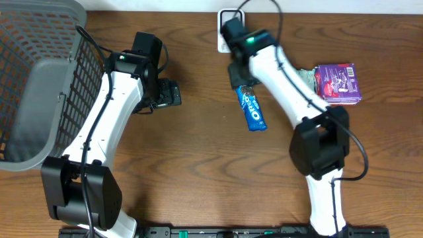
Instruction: Scan the item barcode
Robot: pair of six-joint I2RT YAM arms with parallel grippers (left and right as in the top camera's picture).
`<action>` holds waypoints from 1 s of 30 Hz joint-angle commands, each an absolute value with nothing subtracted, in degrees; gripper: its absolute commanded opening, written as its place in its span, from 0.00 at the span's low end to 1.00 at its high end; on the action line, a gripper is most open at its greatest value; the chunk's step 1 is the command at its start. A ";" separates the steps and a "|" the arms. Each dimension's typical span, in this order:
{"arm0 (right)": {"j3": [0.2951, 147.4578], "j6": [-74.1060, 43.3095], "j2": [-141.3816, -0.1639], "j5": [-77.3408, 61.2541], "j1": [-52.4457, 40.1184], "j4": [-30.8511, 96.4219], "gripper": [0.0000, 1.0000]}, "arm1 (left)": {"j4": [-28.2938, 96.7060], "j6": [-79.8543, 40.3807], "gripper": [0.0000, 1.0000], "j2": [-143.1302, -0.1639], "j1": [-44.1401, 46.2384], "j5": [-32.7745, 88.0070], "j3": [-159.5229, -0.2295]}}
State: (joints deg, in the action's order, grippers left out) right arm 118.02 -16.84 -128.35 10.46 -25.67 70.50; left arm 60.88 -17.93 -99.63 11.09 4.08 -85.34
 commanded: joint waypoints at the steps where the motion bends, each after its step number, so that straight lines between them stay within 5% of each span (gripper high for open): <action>1: 117.38 -7.03 -129.19 -10.46 -20.14 71.18 0.54 | 61.01 -17.17 0.98 -99.35 11.05 3.36 -85.19; 3: 116.49 -4.84 -130.06 -16.34 -18.35 71.16 0.44 | 61.04 -17.17 0.98 -99.35 11.05 3.33 -85.19; 8: 112.42 -3.97 -131.87 -16.67 -17.02 69.89 0.58 | 61.04 -17.17 0.98 -99.35 11.05 3.36 -85.21; 14: 106.61 -5.13 -133.12 -13.28 -17.91 63.72 0.53 | 61.04 -17.17 0.98 -99.35 11.05 3.36 -85.21; 18: 102.37 -7.84 -133.14 -11.92 -18.04 59.00 0.39 | 61.04 -17.17 0.98 -99.35 11.05 3.33 -85.21; 21: 101.23 -9.47 -133.14 -12.21 -18.04 57.76 0.03 | 61.04 -17.17 0.98 -99.35 11.05 3.36 -85.21; 30: 108.95 -12.23 -132.81 -16.03 -18.04 57.32 0.01 | 61.01 -17.17 0.98 -99.35 11.05 3.36 -85.19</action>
State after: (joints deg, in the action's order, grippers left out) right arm 104.40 -10.33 -132.27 -14.76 -17.61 57.67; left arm 60.88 -17.93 -99.63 11.09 4.10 -85.34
